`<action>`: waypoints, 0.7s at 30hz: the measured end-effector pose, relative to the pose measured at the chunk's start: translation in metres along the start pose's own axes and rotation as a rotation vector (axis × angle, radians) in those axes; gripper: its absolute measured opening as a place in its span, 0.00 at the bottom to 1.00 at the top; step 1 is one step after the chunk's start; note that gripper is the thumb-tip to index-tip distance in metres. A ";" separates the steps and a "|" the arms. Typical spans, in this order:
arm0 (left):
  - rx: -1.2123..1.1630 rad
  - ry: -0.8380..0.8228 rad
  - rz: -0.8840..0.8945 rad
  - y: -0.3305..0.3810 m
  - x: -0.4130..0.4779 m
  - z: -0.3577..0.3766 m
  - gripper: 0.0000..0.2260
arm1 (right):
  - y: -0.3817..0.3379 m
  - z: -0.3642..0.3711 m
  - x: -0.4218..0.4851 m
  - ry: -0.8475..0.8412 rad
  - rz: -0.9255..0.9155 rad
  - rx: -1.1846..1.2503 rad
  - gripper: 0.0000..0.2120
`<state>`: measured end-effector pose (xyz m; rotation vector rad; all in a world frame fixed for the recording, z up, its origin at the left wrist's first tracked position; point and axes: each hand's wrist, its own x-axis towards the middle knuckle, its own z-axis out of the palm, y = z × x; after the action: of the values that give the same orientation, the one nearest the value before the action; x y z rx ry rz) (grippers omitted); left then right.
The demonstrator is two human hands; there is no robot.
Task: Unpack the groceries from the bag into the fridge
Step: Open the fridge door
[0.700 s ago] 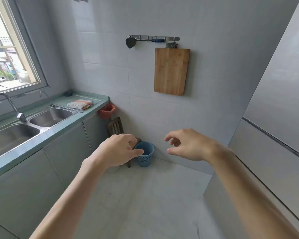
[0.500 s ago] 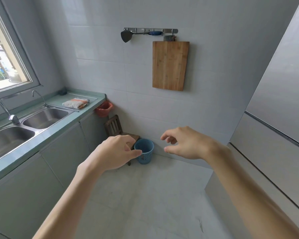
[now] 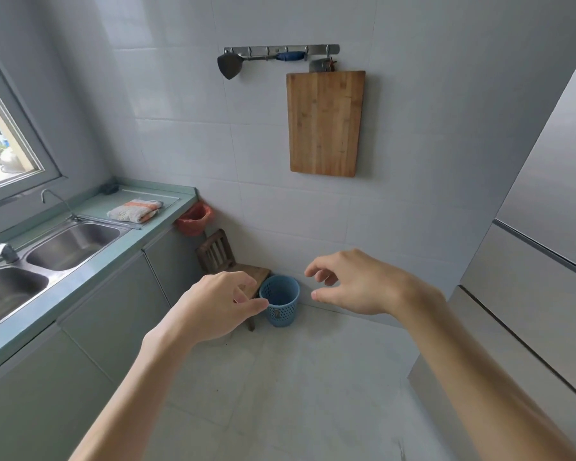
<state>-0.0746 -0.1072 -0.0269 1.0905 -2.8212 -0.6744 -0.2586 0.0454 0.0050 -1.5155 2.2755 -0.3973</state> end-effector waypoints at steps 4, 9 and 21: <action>0.039 0.008 -0.010 0.022 0.047 -0.007 0.21 | 0.038 -0.024 0.035 0.007 0.005 0.026 0.17; 0.056 0.011 -0.029 0.059 0.110 -0.015 0.22 | 0.085 -0.066 0.081 0.028 -0.020 0.039 0.18; 0.038 -0.024 -0.012 0.087 0.262 -0.027 0.21 | 0.167 -0.114 0.196 0.039 0.021 0.054 0.20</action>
<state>-0.3214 -0.2309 0.0037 1.1137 -2.8614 -0.6414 -0.5153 -0.0692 0.0045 -1.4684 2.2891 -0.4819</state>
